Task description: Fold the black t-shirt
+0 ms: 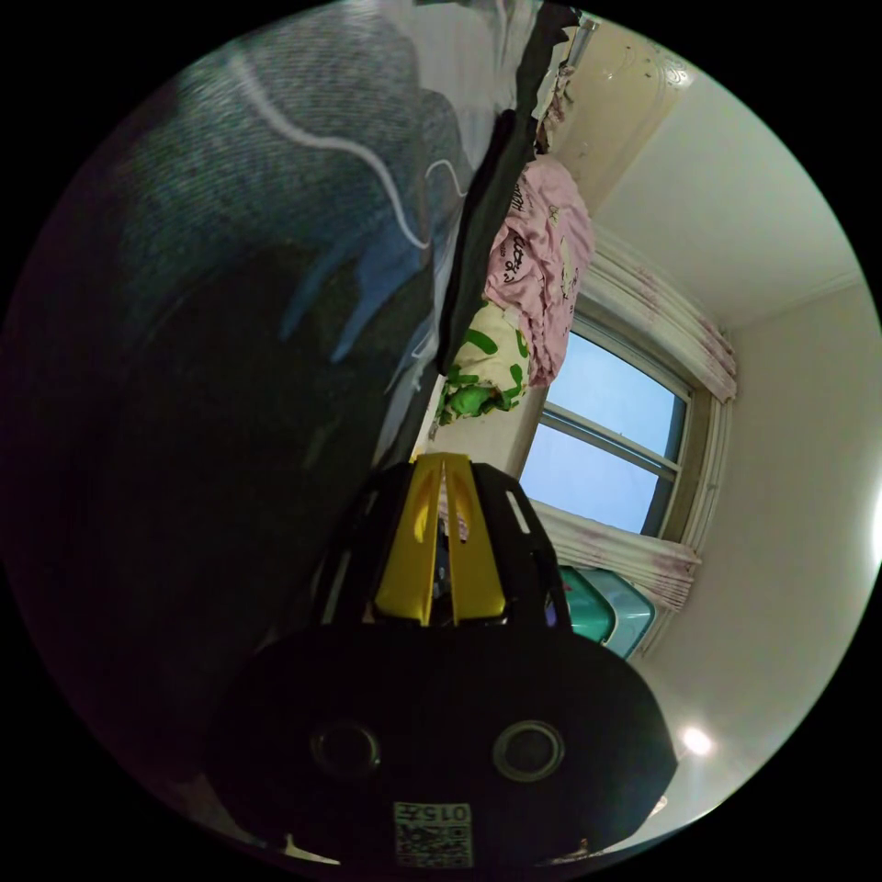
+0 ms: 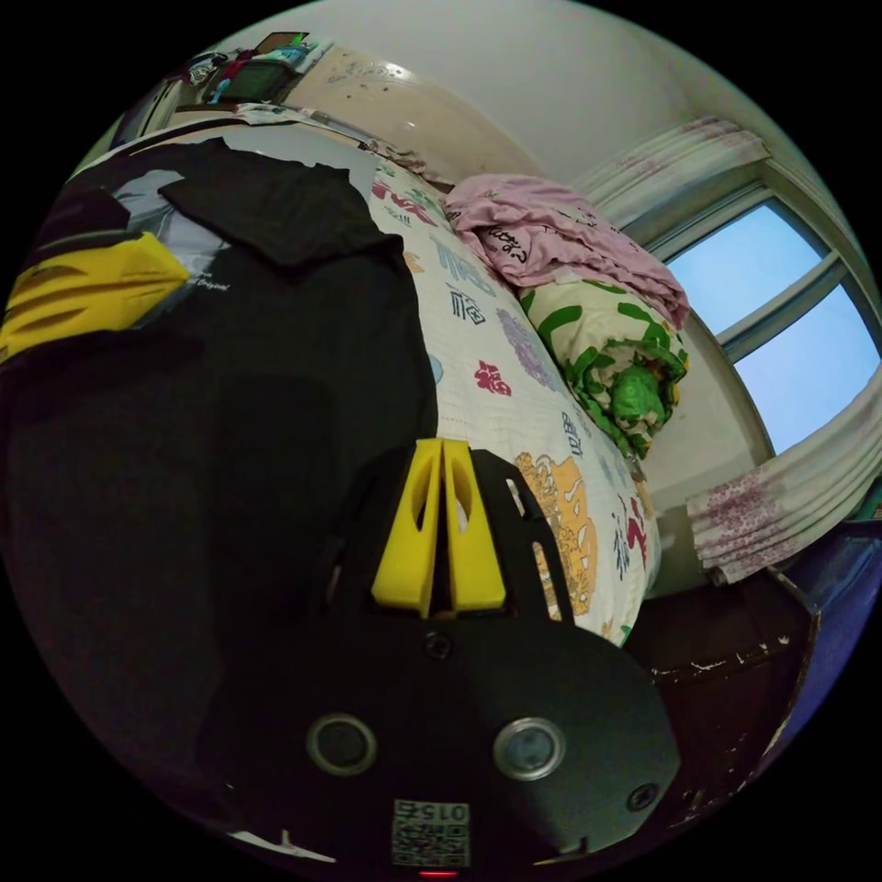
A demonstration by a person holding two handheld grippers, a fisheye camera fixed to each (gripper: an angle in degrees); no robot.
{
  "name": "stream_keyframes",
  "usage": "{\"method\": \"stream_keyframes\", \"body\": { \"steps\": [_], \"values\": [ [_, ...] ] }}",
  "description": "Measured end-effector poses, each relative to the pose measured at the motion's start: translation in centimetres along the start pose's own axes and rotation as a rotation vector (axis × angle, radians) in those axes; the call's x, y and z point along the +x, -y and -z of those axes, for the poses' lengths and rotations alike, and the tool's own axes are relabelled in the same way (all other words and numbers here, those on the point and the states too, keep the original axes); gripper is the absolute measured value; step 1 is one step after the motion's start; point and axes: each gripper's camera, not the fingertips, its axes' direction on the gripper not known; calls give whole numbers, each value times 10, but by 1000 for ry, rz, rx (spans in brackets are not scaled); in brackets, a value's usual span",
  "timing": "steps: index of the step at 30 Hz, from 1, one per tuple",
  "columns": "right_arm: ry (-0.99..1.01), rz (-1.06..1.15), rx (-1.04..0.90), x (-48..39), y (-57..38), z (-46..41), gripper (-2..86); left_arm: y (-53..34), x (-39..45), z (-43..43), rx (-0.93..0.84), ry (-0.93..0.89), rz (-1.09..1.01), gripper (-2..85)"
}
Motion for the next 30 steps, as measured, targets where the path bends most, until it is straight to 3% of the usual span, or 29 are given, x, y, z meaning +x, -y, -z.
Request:
{"method": "stream_keyframes", "body": {
  "steps": [30],
  "values": [
    [19, 1, 23, 14, -20, -11, -7, -14, 10, 4, 0, 1, 1, -9]
  ]
}}
